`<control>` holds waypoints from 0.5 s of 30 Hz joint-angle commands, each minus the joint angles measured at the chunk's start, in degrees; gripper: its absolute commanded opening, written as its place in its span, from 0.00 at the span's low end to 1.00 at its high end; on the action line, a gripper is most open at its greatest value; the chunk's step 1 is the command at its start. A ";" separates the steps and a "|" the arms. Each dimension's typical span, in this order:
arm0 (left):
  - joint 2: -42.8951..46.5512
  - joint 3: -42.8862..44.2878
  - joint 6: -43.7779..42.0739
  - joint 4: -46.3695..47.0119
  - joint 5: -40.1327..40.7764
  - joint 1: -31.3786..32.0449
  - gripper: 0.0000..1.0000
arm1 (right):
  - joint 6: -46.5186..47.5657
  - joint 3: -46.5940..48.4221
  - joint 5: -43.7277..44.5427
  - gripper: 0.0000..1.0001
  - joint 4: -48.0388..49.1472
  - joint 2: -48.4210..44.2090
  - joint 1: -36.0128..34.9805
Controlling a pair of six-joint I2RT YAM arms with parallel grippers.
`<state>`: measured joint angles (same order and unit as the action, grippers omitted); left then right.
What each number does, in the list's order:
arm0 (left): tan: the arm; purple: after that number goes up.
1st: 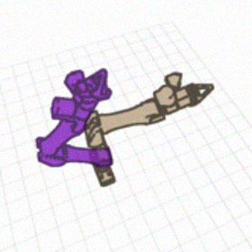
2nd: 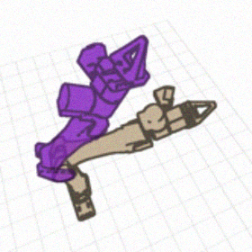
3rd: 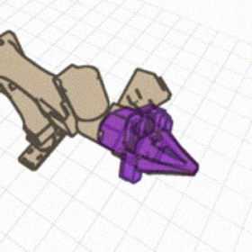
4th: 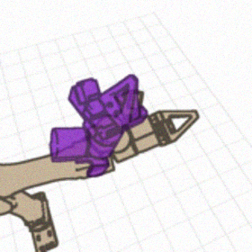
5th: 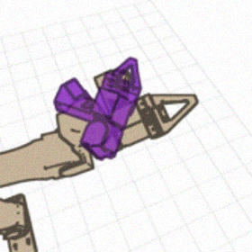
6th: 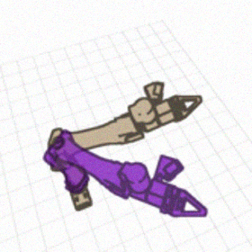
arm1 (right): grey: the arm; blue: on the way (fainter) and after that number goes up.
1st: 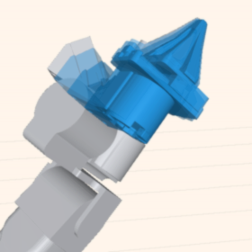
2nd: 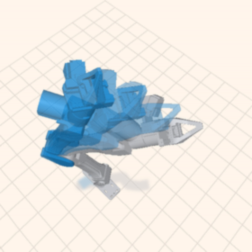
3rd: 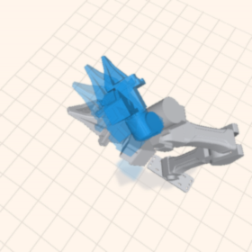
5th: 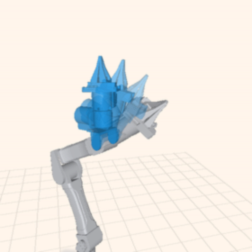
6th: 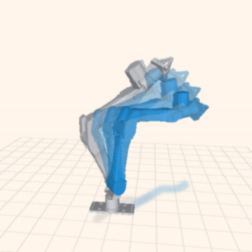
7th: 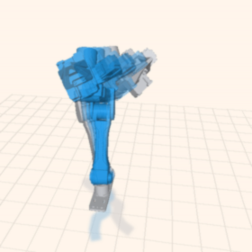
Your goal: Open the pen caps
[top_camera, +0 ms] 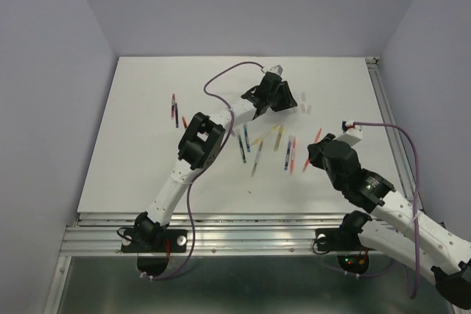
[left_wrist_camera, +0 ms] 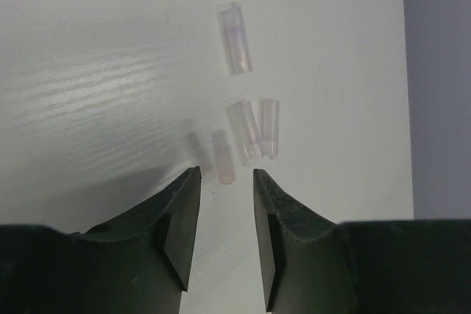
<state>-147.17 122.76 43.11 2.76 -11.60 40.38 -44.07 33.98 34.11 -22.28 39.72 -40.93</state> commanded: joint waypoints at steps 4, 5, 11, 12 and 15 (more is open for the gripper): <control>2.94 1.52 -2.59 -2.24 1.40 0.49 0.49 | 0.92 1.44 0.79 0.03 1.89 0.00 -0.12; 3.12 1.34 -3.03 -2.24 1.23 0.58 0.53 | 0.83 1.53 0.61 0.03 1.89 0.26 -0.12; 6.81 -1.38 -5.41 -1.18 0.35 0.58 0.57 | -0.22 2.67 0.43 0.04 -0.30 1.23 -0.12; 8.73 -3.12 -5.76 -0.40 0.17 0.58 0.57 | -0.48 2.85 0.61 0.04 -0.65 1.32 -0.12; 12.69 -9.08 -6.99 1.80 -0.53 0.84 0.62 | -1.45 3.38 0.52 0.04 -1.97 1.23 -0.12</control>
<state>-144.42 118.48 39.22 0.60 -10.79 40.51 -44.05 33.98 33.82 -22.94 41.32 -40.95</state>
